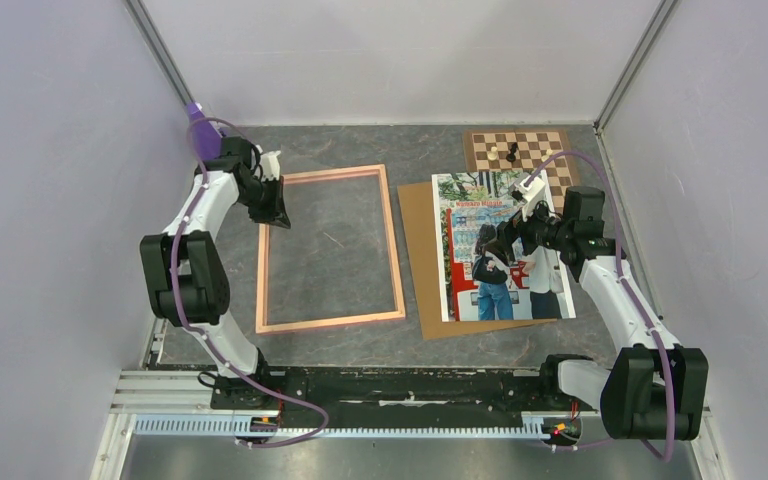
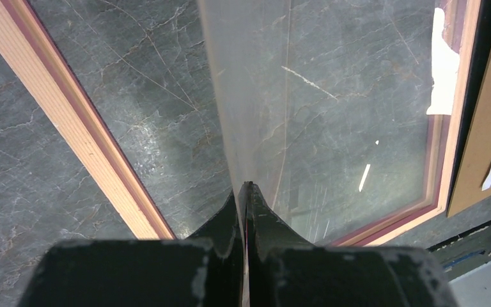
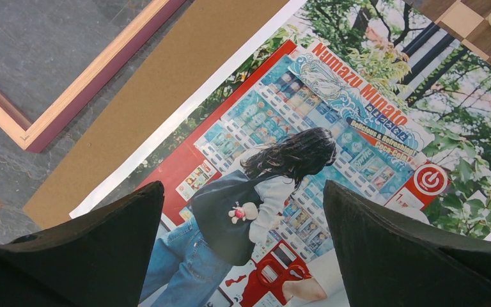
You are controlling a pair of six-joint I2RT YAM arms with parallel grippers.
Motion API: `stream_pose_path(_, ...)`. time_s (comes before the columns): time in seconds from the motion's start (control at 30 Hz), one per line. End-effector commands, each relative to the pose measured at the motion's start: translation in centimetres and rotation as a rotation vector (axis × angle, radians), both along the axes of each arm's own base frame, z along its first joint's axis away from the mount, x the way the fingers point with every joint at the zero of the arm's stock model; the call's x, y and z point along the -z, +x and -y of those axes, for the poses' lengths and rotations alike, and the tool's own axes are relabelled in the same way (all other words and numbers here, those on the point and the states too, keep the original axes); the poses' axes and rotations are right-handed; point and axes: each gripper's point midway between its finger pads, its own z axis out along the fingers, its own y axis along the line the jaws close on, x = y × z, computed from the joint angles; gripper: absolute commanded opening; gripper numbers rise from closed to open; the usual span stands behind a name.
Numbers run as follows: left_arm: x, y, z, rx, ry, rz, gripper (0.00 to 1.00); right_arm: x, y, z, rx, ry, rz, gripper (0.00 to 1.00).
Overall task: Put the photo into the frame
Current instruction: Place the photo frame item in the photo frame.
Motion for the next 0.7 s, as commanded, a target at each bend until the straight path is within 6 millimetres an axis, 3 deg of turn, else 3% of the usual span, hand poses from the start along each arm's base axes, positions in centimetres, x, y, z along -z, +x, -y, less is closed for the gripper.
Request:
stream_pose_path(0.0, -1.21, -0.44, 0.02, -0.029, 0.002, 0.015, 0.02, -0.28, 0.06, -0.13, -0.012, -0.008, 0.032, 0.98)
stream_pose_path(0.67, -1.14, -0.23, 0.43, -0.017, -0.024, 0.029, 0.02, -0.28, 0.07, -0.09, -0.012, -0.011, 0.034, 0.98)
